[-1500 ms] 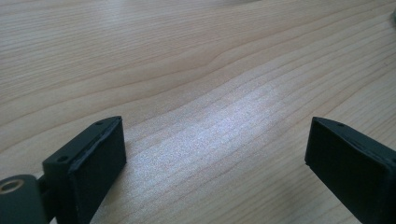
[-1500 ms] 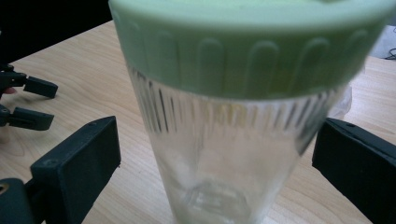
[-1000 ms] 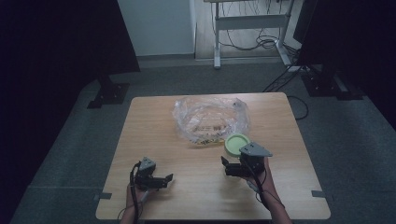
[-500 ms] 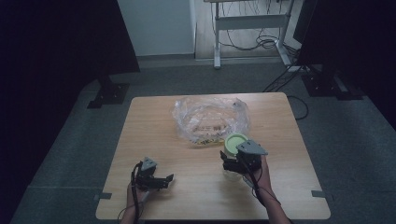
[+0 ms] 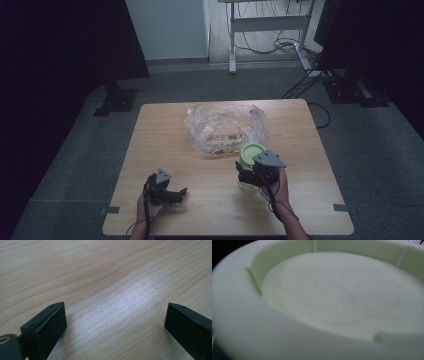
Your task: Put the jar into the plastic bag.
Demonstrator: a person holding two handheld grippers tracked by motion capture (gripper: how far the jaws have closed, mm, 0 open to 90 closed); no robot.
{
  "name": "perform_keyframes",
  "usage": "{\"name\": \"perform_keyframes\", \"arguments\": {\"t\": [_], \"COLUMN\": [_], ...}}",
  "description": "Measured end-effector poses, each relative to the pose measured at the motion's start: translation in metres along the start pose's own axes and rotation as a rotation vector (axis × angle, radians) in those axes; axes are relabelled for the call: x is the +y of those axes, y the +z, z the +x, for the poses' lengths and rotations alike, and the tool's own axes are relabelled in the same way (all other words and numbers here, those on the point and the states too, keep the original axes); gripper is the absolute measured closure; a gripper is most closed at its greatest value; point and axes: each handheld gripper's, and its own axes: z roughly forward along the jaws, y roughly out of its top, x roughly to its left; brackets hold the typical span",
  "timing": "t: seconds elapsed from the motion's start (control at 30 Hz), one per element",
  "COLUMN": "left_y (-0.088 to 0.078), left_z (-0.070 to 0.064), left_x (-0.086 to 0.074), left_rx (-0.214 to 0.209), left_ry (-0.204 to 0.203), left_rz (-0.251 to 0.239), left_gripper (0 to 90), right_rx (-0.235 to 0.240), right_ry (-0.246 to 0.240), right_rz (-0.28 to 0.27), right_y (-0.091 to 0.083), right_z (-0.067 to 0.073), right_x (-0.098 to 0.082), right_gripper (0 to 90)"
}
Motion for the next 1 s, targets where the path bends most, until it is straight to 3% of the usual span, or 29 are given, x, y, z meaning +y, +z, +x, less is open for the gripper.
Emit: {"name": "perform_keyframes", "arguments": {"t": [0.13,0.83,1.0], "left_y": [0.0011,0.0012,0.0013], "left_z": [-0.0026,-0.0024,-0.0025], "left_x": [0.0004,0.0006,0.0006], "left_rx": [0.012,0.012,0.012], "left_ry": [0.019,0.018,0.017], "left_rz": [0.008,0.008,0.008], "left_gripper": [3.3,3.2,3.2], "right_rx": [-0.001,-0.012,-0.023], "right_ry": [0.001,0.011,-0.009], "right_rz": [-0.009,-0.025,-0.046], "right_y": [0.0001,-0.0023,-0.0061], "right_z": [0.0002,-0.0057,-0.0036], "right_x": [-0.0008,-0.0012,0.0006], "right_gripper": [10.6,10.7,10.6]}}
